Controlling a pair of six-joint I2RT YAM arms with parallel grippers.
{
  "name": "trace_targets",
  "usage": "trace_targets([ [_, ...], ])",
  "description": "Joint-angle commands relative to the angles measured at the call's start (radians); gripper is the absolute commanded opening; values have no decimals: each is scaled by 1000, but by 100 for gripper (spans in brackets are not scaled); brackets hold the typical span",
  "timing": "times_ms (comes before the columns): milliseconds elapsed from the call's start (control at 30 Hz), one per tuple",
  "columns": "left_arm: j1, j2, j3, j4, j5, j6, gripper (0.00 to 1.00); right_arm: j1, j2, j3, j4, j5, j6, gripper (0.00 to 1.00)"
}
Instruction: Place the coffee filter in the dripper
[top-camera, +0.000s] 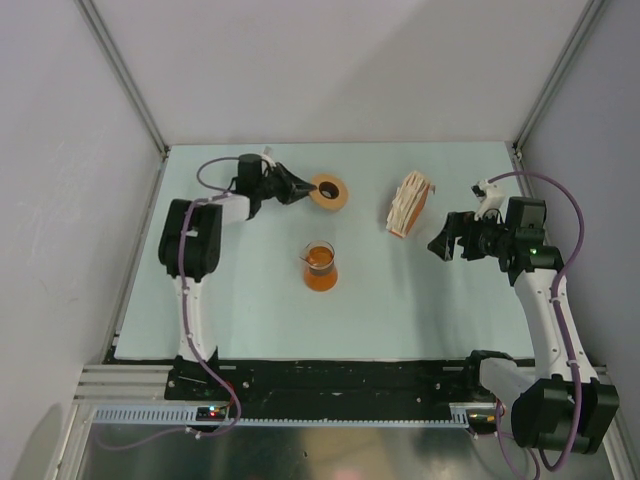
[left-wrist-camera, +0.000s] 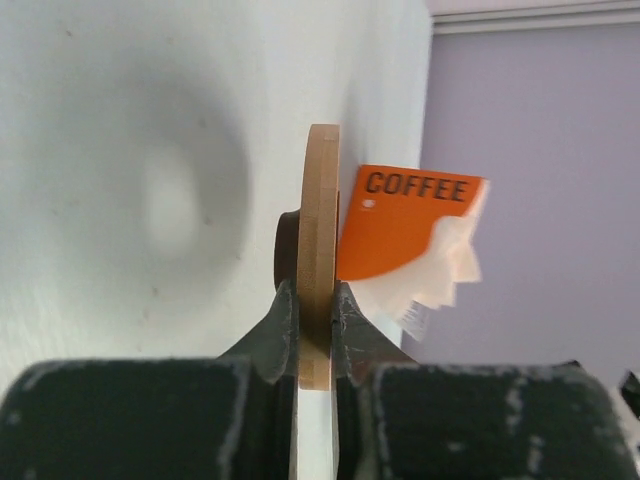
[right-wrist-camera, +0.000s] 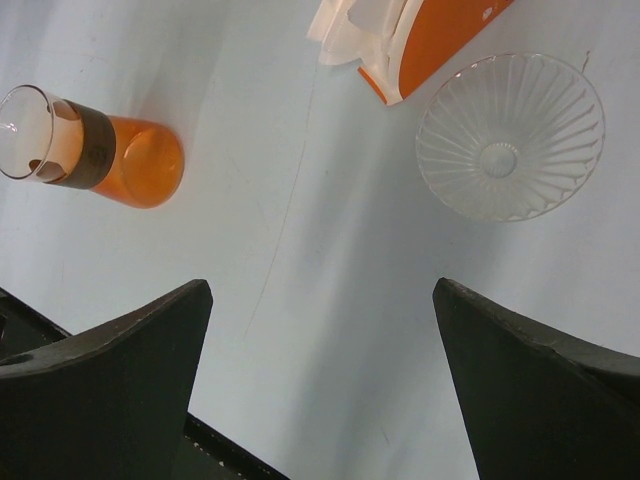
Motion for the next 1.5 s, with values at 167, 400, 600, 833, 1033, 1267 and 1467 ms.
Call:
trace_targets([
  [167,83,-507,-255,97,181,-49,0,-26,-35,2,8,-53,-3,100],
  [400,86,-785,-533,98,343,-15,0,-35,-56,-7,8,-106,-19,100],
  [600,72,-859,-642,94,412,10,0,-35,-63,-12,11,-122,-22,100],
  [833,21,-797,-665,55,436,48,0,-36,-47,-13,9,-119,-26,100],
  [1033,16,-736,-661,6,422,76,0,-36,-33,-14,9,-90,-32,100],
  [1267,16,-713,-642,-48,406,123,0,-36,-27,-13,6,-96,-36,100],
  [1467,26,-703,-627,-59,415,130,0,-36,-25,-13,-2,-101,-42,100],
])
